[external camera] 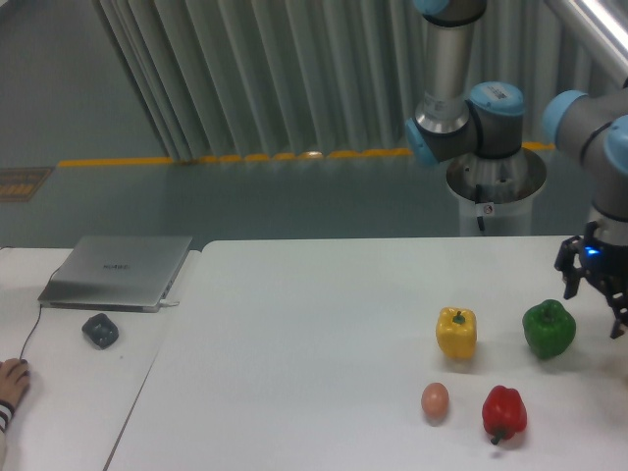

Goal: Place the green peppers in a basket
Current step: 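Lower the open gripper around the green bell pepper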

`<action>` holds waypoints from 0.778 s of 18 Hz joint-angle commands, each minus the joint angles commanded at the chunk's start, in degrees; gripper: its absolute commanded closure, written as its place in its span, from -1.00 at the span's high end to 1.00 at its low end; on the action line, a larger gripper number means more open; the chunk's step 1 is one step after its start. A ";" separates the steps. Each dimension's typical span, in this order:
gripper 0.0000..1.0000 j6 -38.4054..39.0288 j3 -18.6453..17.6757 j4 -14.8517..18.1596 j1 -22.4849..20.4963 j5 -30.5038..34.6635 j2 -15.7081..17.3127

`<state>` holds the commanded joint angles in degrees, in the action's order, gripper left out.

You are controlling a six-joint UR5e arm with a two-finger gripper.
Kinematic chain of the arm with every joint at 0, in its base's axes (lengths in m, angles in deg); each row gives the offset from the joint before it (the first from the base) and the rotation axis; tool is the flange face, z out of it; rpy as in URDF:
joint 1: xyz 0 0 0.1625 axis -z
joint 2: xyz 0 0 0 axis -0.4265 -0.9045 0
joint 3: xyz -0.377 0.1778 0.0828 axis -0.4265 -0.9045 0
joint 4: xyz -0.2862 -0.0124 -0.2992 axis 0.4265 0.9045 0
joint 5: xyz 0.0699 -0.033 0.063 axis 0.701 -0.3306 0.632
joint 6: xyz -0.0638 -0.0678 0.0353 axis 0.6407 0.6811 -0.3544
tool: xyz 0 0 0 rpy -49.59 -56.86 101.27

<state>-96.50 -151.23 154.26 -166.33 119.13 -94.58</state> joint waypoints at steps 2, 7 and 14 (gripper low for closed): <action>1.00 0.09 -0.18 -0.35 1.07 0.80 -0.18; 1.00 0.00 -1.05 -0.35 1.24 2.21 -0.62; 1.00 0.00 -2.37 -0.70 1.86 3.97 -1.23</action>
<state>-96.50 -153.60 153.56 -164.47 123.10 -95.81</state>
